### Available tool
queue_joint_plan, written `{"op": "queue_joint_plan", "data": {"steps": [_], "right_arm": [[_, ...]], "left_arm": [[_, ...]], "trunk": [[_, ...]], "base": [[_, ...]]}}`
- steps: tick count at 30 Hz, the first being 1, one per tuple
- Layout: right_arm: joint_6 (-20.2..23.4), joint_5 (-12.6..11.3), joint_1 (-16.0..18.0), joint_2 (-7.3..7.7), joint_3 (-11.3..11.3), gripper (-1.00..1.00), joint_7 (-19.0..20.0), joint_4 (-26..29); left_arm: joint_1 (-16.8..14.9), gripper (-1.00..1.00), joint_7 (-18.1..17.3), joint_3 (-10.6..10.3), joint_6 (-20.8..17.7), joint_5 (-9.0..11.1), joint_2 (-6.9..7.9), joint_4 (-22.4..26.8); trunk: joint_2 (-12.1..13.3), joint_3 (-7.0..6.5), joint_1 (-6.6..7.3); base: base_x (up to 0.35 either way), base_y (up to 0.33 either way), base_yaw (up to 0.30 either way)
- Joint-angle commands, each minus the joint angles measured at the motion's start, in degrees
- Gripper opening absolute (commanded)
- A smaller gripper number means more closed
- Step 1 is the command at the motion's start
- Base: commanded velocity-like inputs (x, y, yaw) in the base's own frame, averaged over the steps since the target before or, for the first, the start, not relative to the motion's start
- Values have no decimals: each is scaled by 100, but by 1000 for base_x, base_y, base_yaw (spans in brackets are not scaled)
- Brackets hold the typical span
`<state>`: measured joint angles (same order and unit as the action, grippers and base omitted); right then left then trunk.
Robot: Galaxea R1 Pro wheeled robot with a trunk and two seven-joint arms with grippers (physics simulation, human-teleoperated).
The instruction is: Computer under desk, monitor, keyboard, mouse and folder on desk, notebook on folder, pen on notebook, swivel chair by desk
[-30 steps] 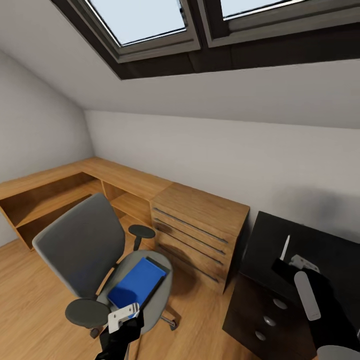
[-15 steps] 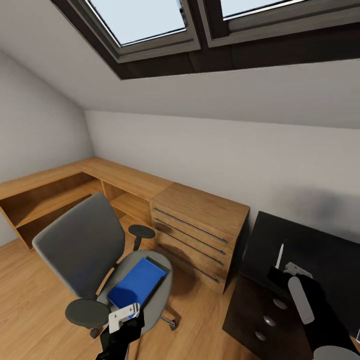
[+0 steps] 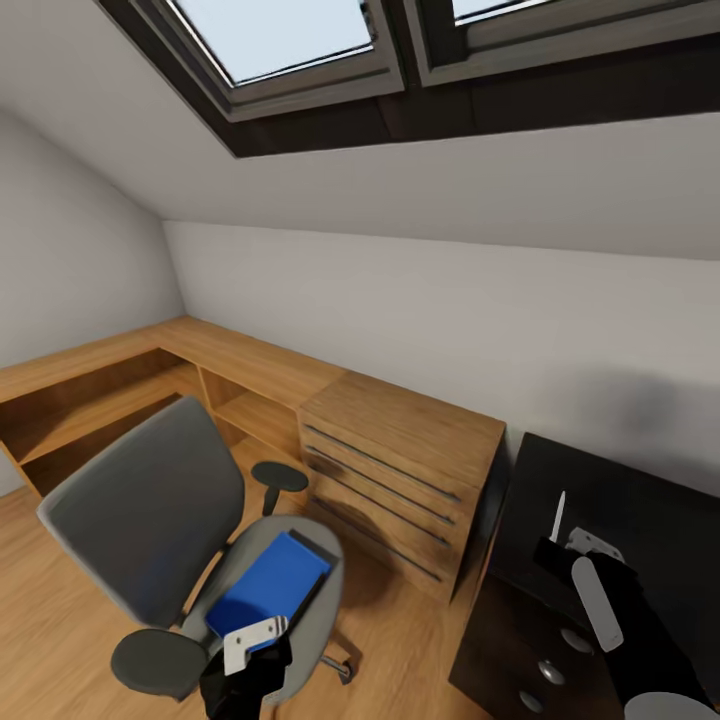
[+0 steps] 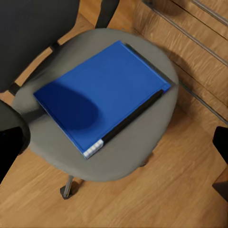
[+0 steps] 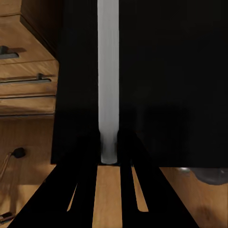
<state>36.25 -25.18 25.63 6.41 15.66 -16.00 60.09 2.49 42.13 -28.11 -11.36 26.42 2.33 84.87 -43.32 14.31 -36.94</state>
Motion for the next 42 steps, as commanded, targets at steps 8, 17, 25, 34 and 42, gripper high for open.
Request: {"op": "queue_joint_plan", "data": {"steps": [8,17,25,34,42], "right_arm": [[3,-46,17,8,-47,-100,-35,-141],[-358,215,126,31,-46,-100,-34,-954],[-666,363,315,37,-45,-100,-34,-1486],[-1025,493,622,141,-45,-100,-34,-2175],[-1149,529,726,164,-45,-100,-34,-2381]], "left_arm": [[-3,100,99,-60,-30,12,5,12],[-3,100,102,-63,-29,6,5,14],[-3,100,102,-63,-30,6,5,18],[-3,100,104,-63,-24,3,5,20],[-3,100,110,-63,-24,3,5,20]], "trunk": [[-6,7,-4],[-6,7,-4],[-6,7,-4],[-6,7,-4],[-6,7,-4]], "base": [[101,0,0],[10,0,0],[0,0,0],[24,0,0],[266,0,0]]}}
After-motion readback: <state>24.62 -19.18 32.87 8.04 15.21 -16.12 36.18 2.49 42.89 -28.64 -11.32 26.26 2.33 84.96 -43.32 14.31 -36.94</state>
